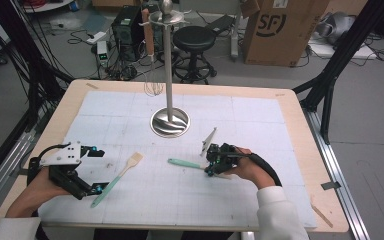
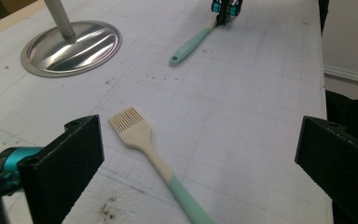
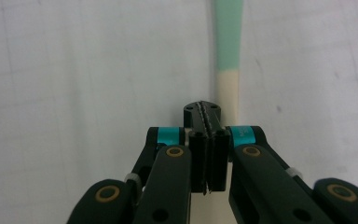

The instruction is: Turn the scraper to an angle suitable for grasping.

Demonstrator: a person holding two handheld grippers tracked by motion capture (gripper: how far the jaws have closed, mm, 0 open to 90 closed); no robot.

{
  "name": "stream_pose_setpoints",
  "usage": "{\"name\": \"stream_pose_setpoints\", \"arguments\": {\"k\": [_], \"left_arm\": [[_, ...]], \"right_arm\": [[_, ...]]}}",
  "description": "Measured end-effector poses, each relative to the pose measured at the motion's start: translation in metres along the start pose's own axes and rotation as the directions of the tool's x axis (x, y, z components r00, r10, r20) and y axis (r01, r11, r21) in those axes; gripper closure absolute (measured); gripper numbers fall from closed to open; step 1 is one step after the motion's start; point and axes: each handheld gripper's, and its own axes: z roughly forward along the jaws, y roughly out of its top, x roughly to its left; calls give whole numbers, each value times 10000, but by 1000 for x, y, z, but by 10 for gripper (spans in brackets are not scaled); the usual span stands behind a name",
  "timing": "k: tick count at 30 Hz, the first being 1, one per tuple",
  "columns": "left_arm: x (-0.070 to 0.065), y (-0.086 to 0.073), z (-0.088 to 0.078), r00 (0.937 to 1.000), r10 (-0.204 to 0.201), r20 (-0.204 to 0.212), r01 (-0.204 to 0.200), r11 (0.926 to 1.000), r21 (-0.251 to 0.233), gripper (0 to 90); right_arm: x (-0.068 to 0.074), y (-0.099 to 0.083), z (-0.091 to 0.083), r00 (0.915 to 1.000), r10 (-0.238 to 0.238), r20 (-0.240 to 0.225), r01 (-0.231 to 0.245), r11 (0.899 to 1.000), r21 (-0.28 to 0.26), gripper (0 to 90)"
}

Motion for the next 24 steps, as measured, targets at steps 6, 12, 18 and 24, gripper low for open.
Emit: {"name": "stream_pose_setpoints", "arguments": {"k": [6,12,18,24], "left_arm": [[0,-1,1,10000,12,11,-12,10000,80,17],[0,-1,2,10000,-18,-3,18,9999,106,17],[0,-1,2,10000,-33,-3,33,9999,95,17],[0,-1,1,10000,-10,-3,10,10000,85,17]], "right_arm": [[-9,-25,-11,9980,575,247,-576,9983,65,894],[-15,-47,-20,9937,1034,442,-1040,9945,120,894],[-14,-53,-27,9927,1065,565,-1072,9942,100,894],[-11,-48,-40,9938,893,660,-874,9957,-307,817]]}}
